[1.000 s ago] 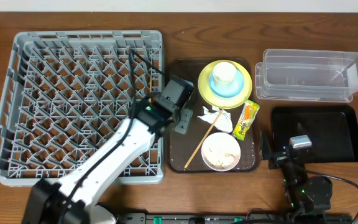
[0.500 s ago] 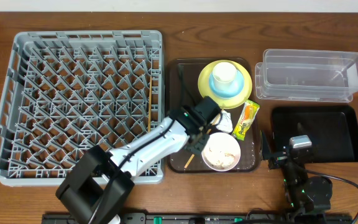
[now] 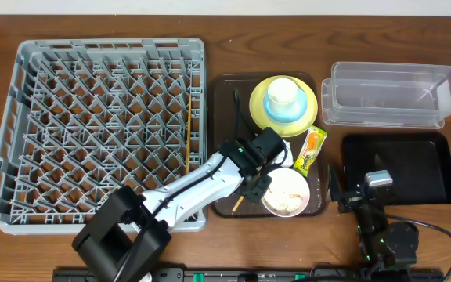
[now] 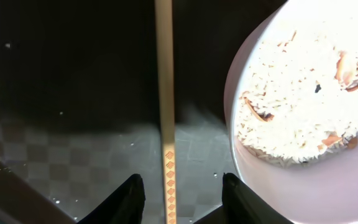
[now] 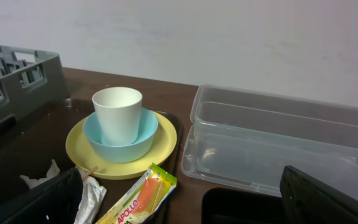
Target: Sort waste into correct bins and load items into the dishwasher rack
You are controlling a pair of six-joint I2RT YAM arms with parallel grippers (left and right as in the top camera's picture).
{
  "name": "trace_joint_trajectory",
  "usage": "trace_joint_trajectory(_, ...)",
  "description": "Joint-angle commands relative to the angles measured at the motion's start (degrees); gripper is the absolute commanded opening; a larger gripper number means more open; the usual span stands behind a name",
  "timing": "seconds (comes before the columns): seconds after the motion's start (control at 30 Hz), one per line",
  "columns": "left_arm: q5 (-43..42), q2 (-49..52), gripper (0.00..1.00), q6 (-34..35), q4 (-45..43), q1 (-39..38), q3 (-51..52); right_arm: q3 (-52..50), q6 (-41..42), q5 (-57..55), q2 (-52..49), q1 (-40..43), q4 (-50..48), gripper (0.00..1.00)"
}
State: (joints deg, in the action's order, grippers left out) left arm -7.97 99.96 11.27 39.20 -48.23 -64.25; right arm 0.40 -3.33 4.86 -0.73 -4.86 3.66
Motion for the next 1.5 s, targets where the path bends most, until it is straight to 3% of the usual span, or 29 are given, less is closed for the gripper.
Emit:
trace_joint_trajectory(0.0, -0.6, 0.0, 0.46, -1.0, -1.0, -0.1, 0.3, -0.1, 0.7, -0.3, 0.1, 0.7, 0.2, 0.99)
trace_joint_trajectory(0.13, 3.1, 0.0, 0.46, -1.0, -2.6, -0.1, 0.3, -0.1, 0.7, -0.3, 0.1, 0.7, 0.2, 0.99)
trace_joint_trajectory(0.63, 3.1, 2.6, 0.44, -0.9, -4.2, -0.1, 0.3, -0.1, 0.7, -0.3, 0.1, 0.7, 0.2, 0.99)
trace_joint_trajectory(0.83, 4.0, 6.4, 0.31, -0.9, -6.8, -0.1, 0.3, -0.1, 0.7, -0.3, 0.1, 0.7, 0.2, 0.99)
trace_joint_trajectory(0.93, 5.0, 7.7, 0.29, -0.9, -7.7, -0.1, 0.3, -0.1, 0.7, -0.3, 0.1, 0.7, 0.2, 0.99)
trace_joint_trajectory(1.2, 5.0, 7.8, 0.06, -0.9, -8.4, -0.1, 0.2, -0.1, 0.7, -0.3, 0.1, 0.7, 0.2, 0.99)
trace_joint_trajectory(1.47, 5.1, 0.5, 0.06, -0.7, -7.5, 0.3, -0.9, -0.1, 0.7, -0.3, 0.1, 0.7, 0.2, 0.99)
